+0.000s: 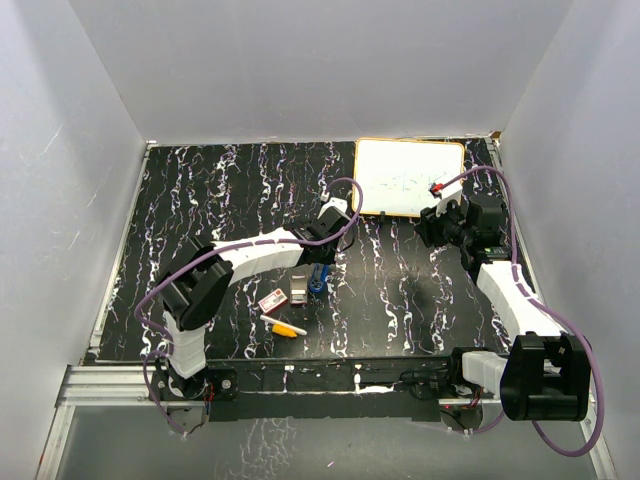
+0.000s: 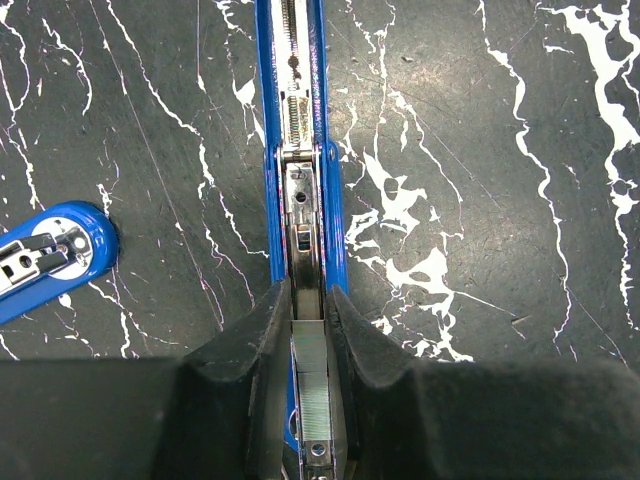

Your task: Load the staples into the stapler

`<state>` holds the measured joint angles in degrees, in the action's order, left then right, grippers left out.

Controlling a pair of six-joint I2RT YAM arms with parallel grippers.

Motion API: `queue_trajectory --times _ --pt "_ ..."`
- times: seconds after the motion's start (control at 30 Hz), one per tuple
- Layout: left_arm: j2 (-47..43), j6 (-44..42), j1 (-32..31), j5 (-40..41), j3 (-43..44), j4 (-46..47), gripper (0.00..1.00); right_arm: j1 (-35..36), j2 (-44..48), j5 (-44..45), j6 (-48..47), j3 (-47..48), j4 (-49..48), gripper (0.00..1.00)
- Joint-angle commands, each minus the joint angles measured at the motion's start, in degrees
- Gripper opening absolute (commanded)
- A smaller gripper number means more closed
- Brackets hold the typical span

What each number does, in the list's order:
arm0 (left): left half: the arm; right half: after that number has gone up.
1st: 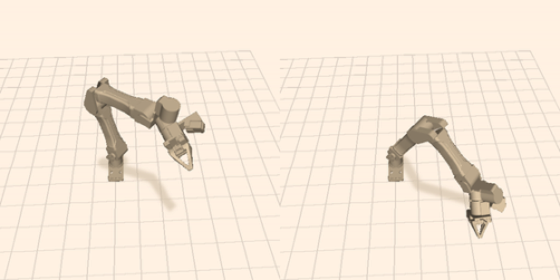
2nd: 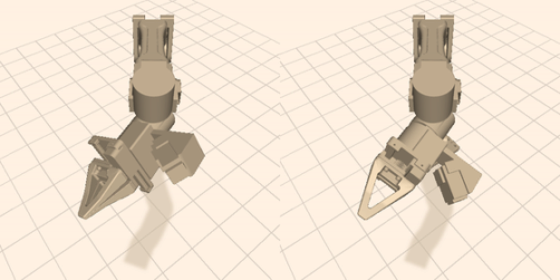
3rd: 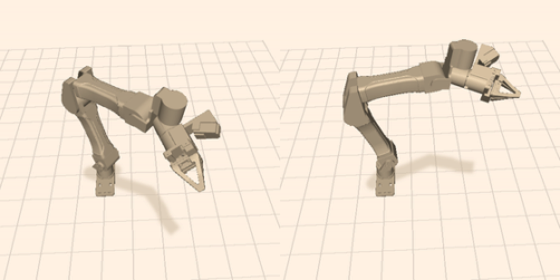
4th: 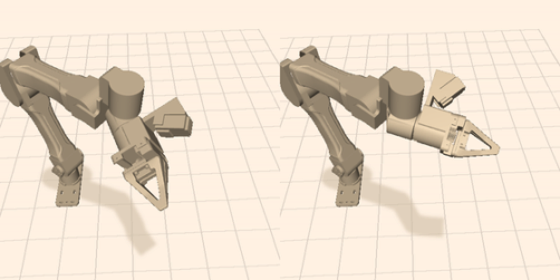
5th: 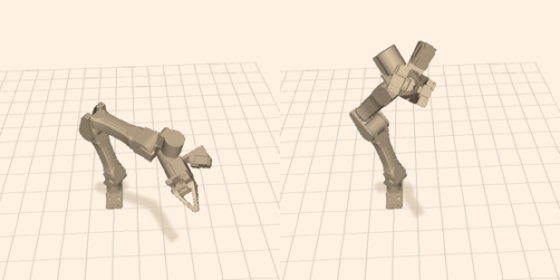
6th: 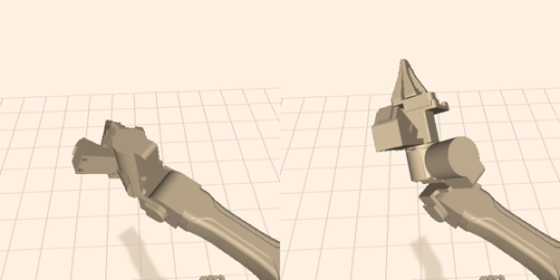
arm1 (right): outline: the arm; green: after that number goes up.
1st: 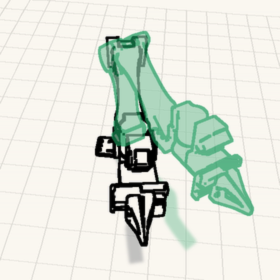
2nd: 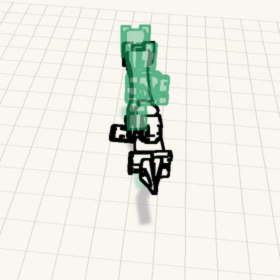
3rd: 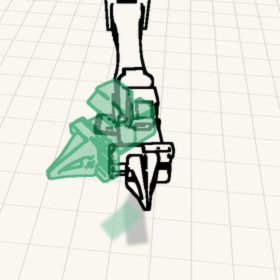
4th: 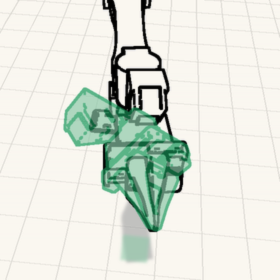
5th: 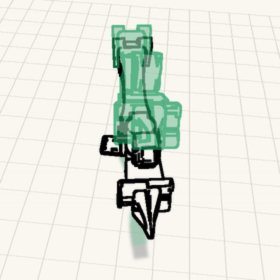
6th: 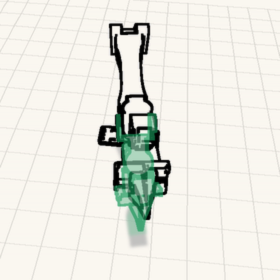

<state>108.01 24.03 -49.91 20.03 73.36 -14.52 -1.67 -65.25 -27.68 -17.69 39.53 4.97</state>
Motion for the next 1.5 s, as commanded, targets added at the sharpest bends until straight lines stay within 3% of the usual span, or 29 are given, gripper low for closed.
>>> queue_trajectory --times 0.0,0.57,0.9,1.27,1.37,1.47 --pt "-1.5 -0.5 -0.6 -2.0 -0.9 -0.9 0.14 -0.5 0.6 -1.1 -0.1 0.0 -1.9 0.42" --pt "-1.2 -1.0 -0.5 -2.0 -0.4 -0.8 0.25 -0.6 0.9 -1.6 -0.1 -0.1 -1.7 0.43" --pt "-1.3 -2.0 -0.6 -1.1 0.4 -0.8 0.37 -0.7 1.0 -1.8 -0.2 -0.1 -1.7 0.43" --pt "-2.9 -5.8 -0.5 -2.9 2.0 -0.6 0.41 -0.7 1.2 -2.1 -0.4 -0.2 -1.7 0.43" --pt "-5.1 -7.8 -0.5 -3.5 0.6 0.7 0.46 -0.8 1.4 -2.2 -0.3 -0.1 -1.7 0.43" --pt "-7.3 -9.9 -0.5 -7.0 -2.6 2.8 0.56 -0.8 1.7 -2.3 -0.2 0.0 -1.7 0.44"
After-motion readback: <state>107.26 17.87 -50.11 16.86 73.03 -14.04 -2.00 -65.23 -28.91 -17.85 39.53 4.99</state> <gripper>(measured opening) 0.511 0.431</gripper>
